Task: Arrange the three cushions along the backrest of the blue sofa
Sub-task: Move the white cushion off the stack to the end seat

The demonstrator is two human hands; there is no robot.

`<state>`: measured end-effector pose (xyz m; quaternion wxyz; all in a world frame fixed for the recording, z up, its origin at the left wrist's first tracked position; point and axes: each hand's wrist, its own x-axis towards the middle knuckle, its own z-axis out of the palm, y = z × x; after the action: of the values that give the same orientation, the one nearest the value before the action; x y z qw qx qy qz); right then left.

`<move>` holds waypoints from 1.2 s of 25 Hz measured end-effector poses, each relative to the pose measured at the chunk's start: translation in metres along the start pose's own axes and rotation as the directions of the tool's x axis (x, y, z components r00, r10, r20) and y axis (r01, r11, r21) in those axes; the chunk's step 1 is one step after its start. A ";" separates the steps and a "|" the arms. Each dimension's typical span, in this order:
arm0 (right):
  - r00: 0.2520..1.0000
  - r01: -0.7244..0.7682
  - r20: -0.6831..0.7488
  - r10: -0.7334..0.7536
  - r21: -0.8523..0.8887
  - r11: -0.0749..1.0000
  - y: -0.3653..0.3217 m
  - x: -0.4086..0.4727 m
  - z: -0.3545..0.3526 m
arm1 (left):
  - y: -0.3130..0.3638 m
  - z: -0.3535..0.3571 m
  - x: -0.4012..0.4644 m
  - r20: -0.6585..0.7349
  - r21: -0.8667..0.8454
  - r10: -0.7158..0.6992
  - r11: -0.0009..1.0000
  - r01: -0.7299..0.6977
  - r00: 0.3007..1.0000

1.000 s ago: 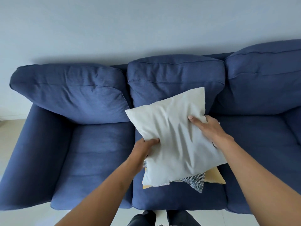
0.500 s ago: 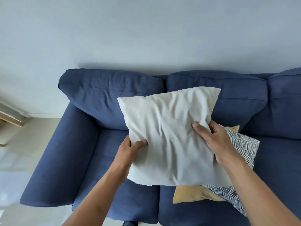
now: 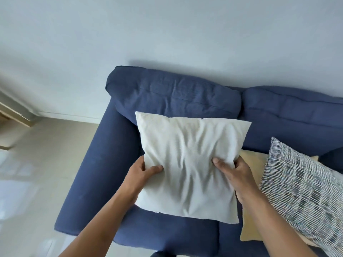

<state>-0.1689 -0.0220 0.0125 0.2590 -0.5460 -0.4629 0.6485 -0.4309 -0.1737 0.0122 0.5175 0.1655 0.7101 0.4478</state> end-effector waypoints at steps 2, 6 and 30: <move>1.000 -0.018 -0.012 0.018 -0.014 1.000 0.003 0.015 0.021 | 0.000 -0.021 0.023 -0.036 0.041 0.001 0.999 0.000 0.999; 0.999 -0.048 -0.015 0.047 -0.036 0.998 0.023 0.064 0.051 | -0.004 -0.039 0.080 -0.102 0.116 0.013 0.993 -0.002 0.995; 0.964 -0.240 -0.156 0.214 -0.168 0.956 0.136 0.235 0.101 | -0.091 -0.015 0.259 -0.212 0.256 -0.116 0.952 0.169 0.970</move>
<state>-0.3054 0.0839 -0.2199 0.1618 -0.6604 -0.4365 0.5892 -0.5299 -0.0491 -0.2125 0.4491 0.1388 0.8222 0.3211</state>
